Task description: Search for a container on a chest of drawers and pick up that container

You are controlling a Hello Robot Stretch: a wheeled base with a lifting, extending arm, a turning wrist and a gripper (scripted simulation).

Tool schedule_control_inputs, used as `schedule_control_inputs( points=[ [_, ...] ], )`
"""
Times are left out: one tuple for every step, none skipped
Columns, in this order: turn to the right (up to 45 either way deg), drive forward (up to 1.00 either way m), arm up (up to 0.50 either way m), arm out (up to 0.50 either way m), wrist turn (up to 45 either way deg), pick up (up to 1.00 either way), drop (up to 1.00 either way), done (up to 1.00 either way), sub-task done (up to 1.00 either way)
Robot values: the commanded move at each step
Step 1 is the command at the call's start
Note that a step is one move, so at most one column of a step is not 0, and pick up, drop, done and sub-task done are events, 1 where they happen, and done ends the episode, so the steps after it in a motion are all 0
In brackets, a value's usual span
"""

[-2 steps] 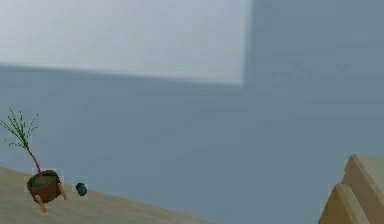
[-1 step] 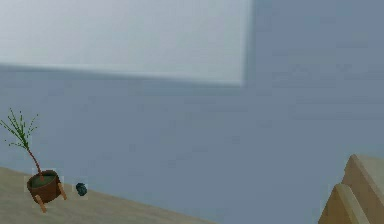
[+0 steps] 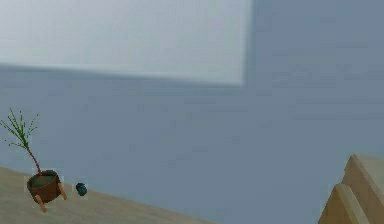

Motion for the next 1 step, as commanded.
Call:
schedule_control_inputs(
  points=[
    [0.0,0.0,0.0,0.0,27.0,0.0,0.0,0.0,0.0]
  ],
)
